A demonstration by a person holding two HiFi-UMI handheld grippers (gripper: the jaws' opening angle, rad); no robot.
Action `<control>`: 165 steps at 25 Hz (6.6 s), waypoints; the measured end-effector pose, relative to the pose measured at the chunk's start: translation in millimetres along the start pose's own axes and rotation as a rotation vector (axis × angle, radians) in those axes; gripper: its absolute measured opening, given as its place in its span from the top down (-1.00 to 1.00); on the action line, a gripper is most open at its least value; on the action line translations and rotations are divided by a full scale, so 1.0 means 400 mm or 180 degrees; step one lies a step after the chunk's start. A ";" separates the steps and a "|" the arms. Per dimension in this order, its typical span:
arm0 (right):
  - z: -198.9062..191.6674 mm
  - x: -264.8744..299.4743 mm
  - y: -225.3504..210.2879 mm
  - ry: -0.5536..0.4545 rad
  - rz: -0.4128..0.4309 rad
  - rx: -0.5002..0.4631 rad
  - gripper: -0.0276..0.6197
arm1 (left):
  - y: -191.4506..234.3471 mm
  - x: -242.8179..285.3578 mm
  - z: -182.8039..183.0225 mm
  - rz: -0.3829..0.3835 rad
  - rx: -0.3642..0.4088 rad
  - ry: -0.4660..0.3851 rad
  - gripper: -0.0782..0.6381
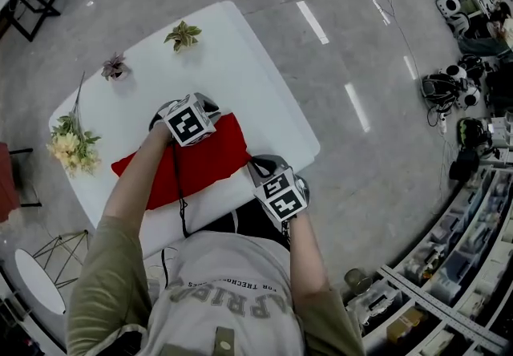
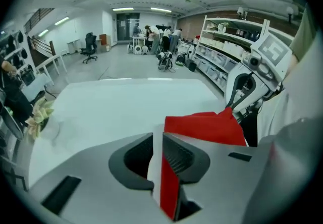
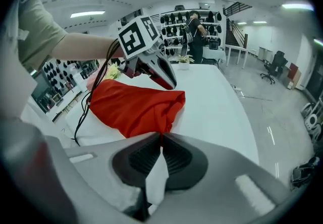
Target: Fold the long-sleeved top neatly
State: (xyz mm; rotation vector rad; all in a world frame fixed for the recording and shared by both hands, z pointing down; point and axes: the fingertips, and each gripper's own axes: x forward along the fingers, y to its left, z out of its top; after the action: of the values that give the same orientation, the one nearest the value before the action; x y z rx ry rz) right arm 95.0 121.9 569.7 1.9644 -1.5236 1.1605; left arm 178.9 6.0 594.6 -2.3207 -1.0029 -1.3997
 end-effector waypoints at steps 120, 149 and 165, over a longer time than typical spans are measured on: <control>-0.027 0.126 -0.033 0.1184 0.0707 -0.2341 -0.22 | -0.398 -0.221 -0.635 0.0824 -0.1882 0.0188 -0.34; 0.485 -0.375 0.250 -0.3080 -0.0082 -0.0866 0.91 | -0.352 -0.835 -0.159 0.3989 -0.1963 -0.3080 0.75; 0.494 -0.380 0.274 -0.3152 -0.0202 -0.1127 0.91 | -0.354 -0.851 -0.120 0.4049 -0.1777 -0.3253 0.75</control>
State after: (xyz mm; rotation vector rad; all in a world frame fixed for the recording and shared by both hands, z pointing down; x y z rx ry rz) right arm 56.1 33.0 315.5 2.4005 -1.8721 -0.2176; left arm -51.0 -61.4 310.3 -3.0107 0.8916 0.0989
